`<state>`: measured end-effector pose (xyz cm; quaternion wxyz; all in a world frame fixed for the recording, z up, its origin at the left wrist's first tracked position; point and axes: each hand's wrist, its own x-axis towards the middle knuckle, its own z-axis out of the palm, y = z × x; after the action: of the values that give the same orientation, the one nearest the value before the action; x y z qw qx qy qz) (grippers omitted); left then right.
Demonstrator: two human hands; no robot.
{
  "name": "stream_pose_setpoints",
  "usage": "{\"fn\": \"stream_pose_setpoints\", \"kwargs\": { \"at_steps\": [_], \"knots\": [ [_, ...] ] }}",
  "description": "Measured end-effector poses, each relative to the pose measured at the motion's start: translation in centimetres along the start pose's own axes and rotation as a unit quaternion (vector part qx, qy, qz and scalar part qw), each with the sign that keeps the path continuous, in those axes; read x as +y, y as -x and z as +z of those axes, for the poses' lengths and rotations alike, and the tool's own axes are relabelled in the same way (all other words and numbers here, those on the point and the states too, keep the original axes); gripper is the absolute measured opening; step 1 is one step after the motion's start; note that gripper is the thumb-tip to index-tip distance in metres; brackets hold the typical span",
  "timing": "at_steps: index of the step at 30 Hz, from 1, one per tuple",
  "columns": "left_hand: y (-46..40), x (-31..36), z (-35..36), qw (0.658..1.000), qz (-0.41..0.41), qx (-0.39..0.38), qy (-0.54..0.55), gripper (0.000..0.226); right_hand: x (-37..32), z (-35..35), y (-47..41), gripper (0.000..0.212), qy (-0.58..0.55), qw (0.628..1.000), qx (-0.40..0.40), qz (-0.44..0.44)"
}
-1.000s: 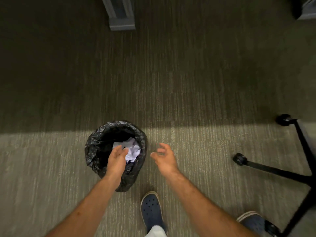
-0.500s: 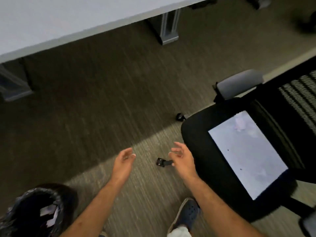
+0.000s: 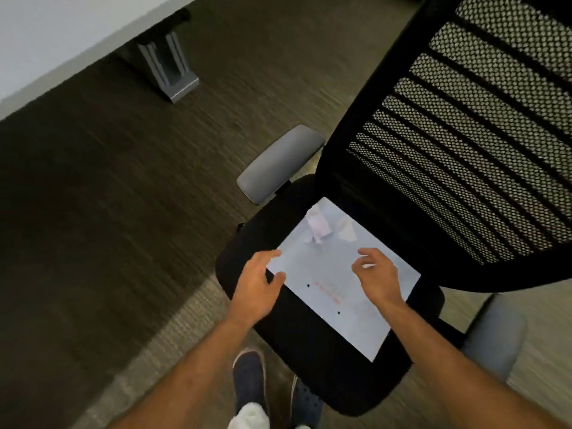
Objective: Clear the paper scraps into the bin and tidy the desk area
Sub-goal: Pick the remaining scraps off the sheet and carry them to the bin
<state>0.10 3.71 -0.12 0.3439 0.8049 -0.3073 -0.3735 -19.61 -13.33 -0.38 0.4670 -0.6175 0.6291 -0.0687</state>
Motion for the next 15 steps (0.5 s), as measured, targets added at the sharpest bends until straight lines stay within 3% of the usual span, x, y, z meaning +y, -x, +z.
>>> {"fn": "stream_pose_setpoints", "kwargs": {
  "at_steps": [3,6,11,15],
  "knots": [
    [-4.7,0.7,1.4,0.981,0.116,-0.058,-0.144,0.054,1.3,-0.7,-3.3,0.039,0.023,1.000,0.010,-0.001],
    [-10.1,1.6,2.9,0.934,0.201,-0.095,-0.279,0.068,1.8,-0.2,-6.5,0.058,0.072,0.997,-0.007,-0.023],
    [-15.2,2.9,6.0,0.870,0.231,-0.181,-0.398,0.095,1.3,2.7,-10.5,0.075,0.156,0.983,-0.032,-0.093],
    [-17.2,2.1,8.3,0.833,0.244,-0.198,-0.455,0.094,0.8,4.8,-11.9,0.068,0.251,0.961,-0.017,-0.116]
  ]
}}
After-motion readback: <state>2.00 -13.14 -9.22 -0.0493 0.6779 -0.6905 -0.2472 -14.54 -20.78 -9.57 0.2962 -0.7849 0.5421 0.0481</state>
